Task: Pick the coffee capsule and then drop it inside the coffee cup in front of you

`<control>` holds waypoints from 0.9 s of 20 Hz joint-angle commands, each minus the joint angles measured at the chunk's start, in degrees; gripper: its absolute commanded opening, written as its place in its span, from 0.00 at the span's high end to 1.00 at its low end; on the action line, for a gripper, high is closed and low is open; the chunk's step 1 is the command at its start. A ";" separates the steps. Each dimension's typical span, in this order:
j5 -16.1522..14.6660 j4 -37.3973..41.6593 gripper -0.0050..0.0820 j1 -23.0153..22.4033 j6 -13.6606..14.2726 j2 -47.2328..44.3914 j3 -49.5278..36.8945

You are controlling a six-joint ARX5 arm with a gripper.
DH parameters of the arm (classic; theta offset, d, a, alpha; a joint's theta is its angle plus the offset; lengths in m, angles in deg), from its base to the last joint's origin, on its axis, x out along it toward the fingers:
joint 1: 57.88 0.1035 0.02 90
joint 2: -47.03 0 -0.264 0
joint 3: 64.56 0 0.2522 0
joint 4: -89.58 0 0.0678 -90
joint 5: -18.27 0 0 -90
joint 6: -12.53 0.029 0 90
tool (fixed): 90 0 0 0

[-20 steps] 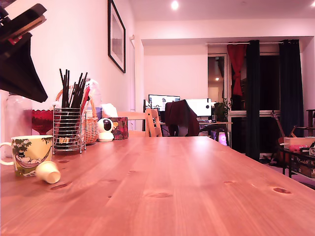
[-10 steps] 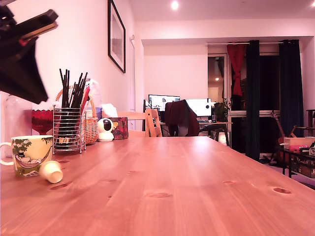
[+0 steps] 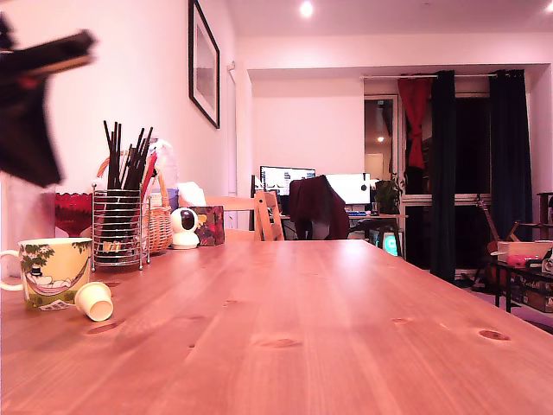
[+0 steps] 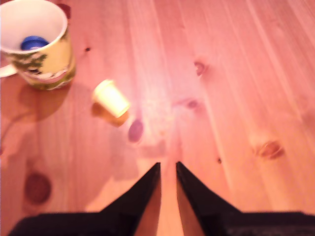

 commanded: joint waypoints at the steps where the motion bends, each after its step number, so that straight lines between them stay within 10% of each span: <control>1: 0.70 -0.22 0.85 0.11 -0.33 4.42 -4.37; 4: 1.03 -0.42 0.79 0.39 -0.44 12.28 -7.72; 8: 3.13 -4.07 0.45 1.05 -3.21 17.90 -7.96; 18: 5.20 -1.18 0.41 1.36 -3.28 16.92 -7.96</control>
